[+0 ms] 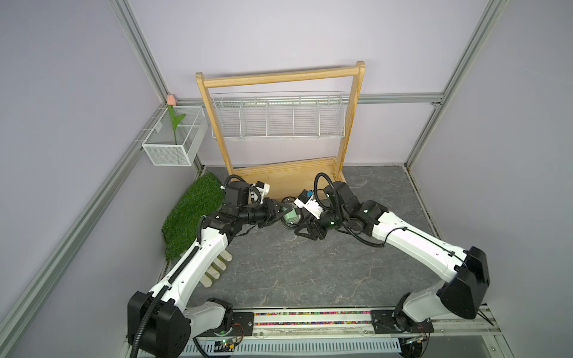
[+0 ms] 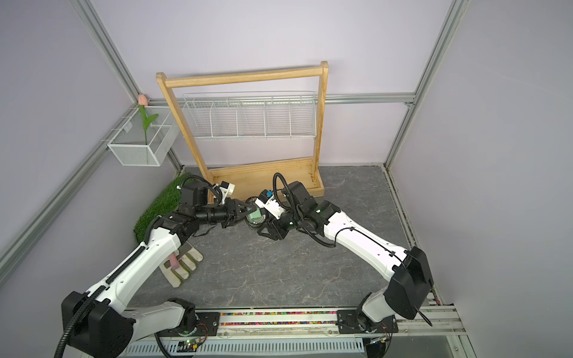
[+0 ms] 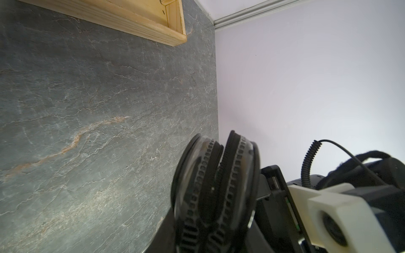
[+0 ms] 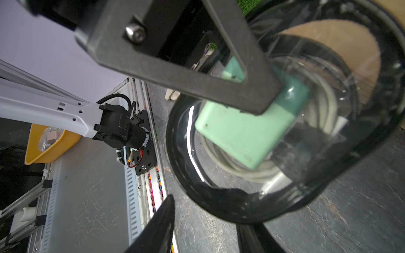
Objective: Pack away charging kits
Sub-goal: Zip the zipper on the storage bag.
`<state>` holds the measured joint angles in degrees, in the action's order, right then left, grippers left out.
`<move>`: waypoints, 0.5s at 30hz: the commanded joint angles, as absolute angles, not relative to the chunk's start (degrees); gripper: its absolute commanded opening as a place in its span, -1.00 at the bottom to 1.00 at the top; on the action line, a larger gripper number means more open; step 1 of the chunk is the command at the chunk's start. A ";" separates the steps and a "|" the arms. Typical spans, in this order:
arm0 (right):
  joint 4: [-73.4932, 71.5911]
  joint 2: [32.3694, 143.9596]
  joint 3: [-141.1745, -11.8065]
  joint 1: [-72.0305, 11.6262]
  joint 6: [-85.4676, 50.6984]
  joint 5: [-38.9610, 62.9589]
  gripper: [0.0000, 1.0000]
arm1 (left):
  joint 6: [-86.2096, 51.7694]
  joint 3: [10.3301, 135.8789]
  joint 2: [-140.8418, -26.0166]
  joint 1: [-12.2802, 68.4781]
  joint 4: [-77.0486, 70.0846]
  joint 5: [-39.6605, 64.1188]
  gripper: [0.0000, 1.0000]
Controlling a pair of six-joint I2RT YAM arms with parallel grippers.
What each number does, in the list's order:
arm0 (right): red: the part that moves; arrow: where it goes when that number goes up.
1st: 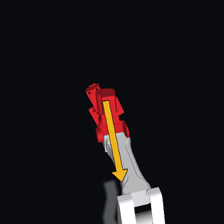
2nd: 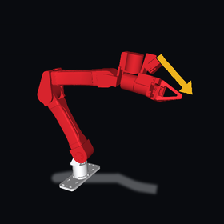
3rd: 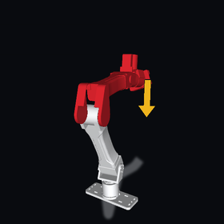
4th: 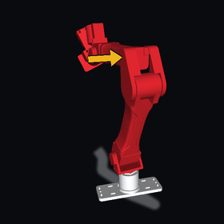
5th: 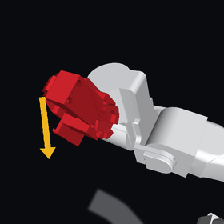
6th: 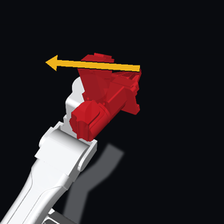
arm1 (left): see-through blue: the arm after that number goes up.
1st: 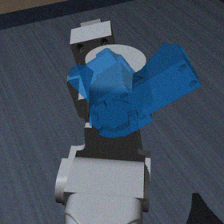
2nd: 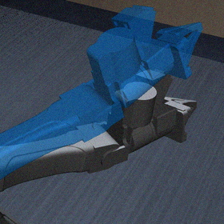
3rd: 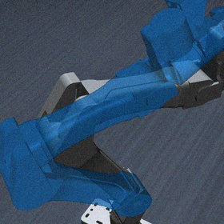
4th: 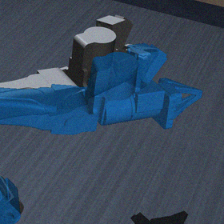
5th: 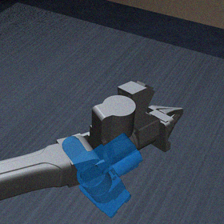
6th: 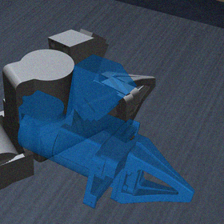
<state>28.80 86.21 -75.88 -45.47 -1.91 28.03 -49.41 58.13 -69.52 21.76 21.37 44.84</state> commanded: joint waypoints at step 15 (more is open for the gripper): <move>18.82 88.71 -76.24 -46.29 -7.16 28.74 -0.54 | -52.62 59.68 -67.63 21.88 17.59 47.57 -1.00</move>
<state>25.12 87.94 -75.90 -45.43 -5.82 27.38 -50.52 58.13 -68.93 21.32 20.21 44.80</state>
